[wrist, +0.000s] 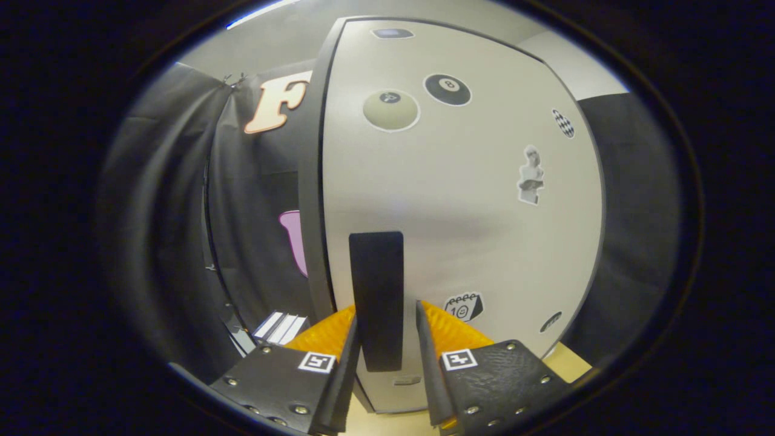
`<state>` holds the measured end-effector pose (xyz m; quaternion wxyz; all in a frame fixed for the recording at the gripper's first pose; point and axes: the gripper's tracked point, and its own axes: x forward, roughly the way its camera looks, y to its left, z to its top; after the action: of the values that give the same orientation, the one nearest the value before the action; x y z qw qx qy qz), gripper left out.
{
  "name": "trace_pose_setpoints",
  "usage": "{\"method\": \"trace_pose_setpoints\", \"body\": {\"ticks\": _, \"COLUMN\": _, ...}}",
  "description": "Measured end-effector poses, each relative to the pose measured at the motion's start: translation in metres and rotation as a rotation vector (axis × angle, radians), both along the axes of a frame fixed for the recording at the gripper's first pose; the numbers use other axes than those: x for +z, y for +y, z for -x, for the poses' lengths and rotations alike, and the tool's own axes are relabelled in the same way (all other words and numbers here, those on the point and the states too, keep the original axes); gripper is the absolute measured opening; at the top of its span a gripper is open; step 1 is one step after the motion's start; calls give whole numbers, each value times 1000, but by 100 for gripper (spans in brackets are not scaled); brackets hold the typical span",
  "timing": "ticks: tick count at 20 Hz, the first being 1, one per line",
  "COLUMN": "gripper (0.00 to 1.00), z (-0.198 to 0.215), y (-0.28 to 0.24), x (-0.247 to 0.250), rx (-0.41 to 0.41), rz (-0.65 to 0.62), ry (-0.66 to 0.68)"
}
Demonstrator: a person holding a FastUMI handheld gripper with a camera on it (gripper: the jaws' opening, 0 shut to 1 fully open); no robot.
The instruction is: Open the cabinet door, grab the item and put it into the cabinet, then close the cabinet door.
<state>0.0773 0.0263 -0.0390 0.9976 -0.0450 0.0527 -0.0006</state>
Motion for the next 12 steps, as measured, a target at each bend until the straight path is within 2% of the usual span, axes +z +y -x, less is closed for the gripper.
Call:
{"method": "trace_pose_setpoints", "body": {"ticks": 1, "gripper": 50, "z": 13, "y": -1, "x": 3, "rx": -16, "rz": 3, "ry": -11}}
{"method": "trace_pose_setpoints", "body": {"ticks": 4, "gripper": 31, "z": 6, "y": -1, "x": 0, "rx": -31, "rz": 15, "ry": -9}}
{"method": "trace_pose_setpoints", "body": {"ticks": 7, "gripper": 31, "z": 13, "y": -2, "x": 1, "rx": -32, "rz": -14, "ry": -6}}
{"method": "trace_pose_setpoints", "body": {"ticks": 8, "gripper": 21, "z": 6, "y": -4, "x": -1, "rx": -33, "rz": -6, "ry": -1}}
{"method": "trace_pose_setpoints", "body": {"ticks": 12, "gripper": 21, "z": 8, "y": -5, "x": -1, "rx": -61, "rz": 5, "ry": -9}}
